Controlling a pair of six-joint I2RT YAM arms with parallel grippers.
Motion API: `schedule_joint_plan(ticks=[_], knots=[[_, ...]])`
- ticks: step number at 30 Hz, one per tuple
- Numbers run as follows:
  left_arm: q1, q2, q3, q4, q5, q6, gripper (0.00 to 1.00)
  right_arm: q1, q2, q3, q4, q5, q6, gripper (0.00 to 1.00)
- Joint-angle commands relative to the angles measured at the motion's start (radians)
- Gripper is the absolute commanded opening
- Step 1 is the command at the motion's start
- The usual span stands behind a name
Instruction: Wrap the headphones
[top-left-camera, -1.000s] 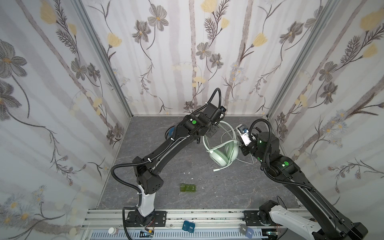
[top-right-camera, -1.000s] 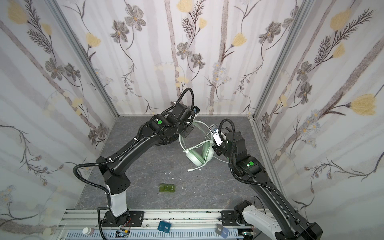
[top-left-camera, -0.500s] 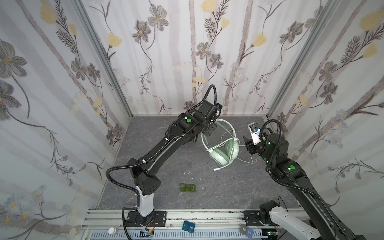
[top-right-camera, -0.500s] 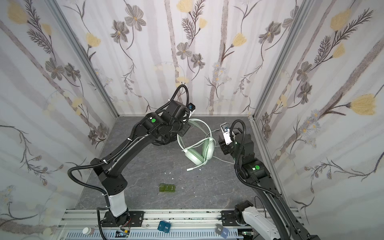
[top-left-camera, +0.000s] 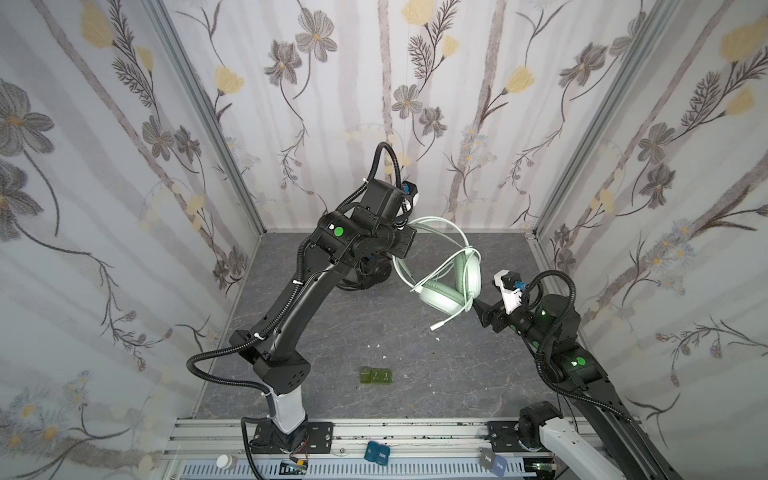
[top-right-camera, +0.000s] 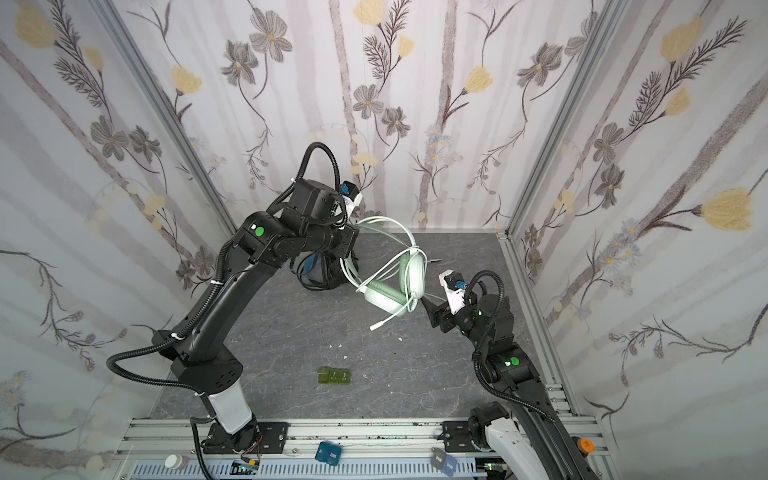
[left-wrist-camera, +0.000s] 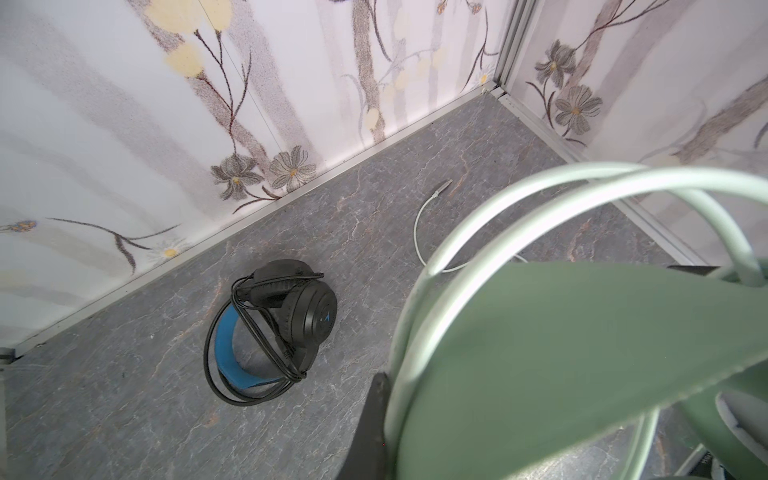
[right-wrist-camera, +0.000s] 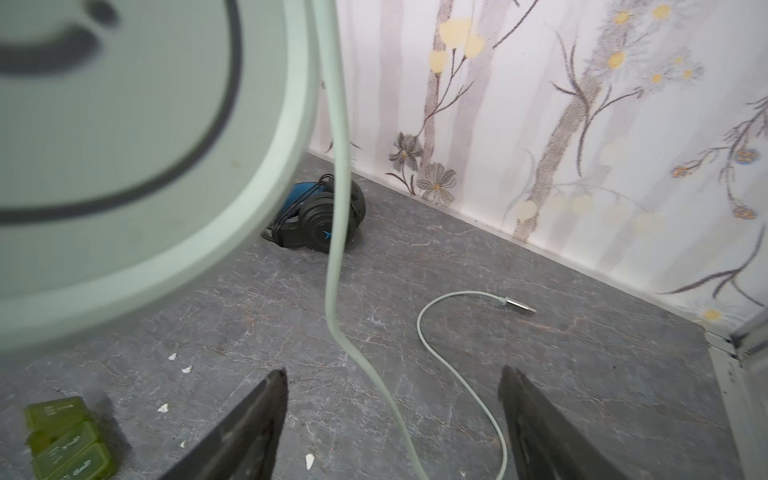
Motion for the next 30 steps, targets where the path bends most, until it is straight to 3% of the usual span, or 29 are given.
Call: schedule_joint_plan(ticks=[1,8,11,13,21,22,30], knots=[[0.001,-0.028,0.026,0.024,0.074,-0.074,0.0,-0.001,-0.002,-0.041,0.177,-0.072,0.073,0.81],[0.002,-0.041,0.085,0.015,0.107,-0.112,0.0,-0.002,-0.004,-0.14,0.312,-0.162,0.136,0.82],[0.002,-0.049,0.085,0.025,0.112,-0.127,0.0,-0.003,0.031,-0.141,0.325,-0.146,0.128,0.78],[0.002,-0.054,0.083,0.032,0.12,-0.139,0.0,-0.003,0.048,-0.136,0.328,-0.12,0.128,0.67],[0.001,-0.112,-0.001,0.114,0.167,-0.162,0.0,-0.006,0.094,-0.087,0.322,-0.05,0.129,0.04],[0.001,-0.115,-0.009,0.117,0.174,-0.162,0.0,-0.007,0.093,-0.077,0.316,-0.029,0.132,0.0],[0.001,-0.147,-0.07,0.147,0.265,-0.142,0.0,-0.009,0.129,0.073,0.168,0.223,0.128,0.0]])
